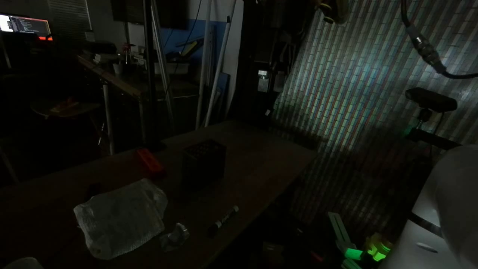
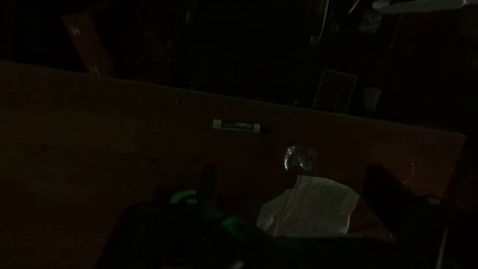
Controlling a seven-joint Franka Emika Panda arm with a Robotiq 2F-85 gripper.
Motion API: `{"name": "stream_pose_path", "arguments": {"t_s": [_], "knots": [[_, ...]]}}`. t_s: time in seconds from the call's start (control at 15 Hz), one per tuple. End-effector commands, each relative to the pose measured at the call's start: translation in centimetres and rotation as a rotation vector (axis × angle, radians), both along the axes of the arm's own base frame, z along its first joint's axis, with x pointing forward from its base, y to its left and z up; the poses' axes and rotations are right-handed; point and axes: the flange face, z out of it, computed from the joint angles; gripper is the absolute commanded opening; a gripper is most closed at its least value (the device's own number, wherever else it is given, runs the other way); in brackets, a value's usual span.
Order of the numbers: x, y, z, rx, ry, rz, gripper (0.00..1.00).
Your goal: Put the white towel in the black basket.
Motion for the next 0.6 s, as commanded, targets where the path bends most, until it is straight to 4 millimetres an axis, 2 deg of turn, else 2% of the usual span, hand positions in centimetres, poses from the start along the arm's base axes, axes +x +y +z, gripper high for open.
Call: {"name": "stream_pose_path", "arguments": {"t_s": [0.0,0.4,0.53], "knots": [[0.0,0.0,0.1,0.0,0.001,0.0,1.0],[0.4,0.2,0.4,-0.002,-0.003,0.006,1.0],[1.3,2.5,0.8,-0.032,-0.006,0.06,1.0]]}}
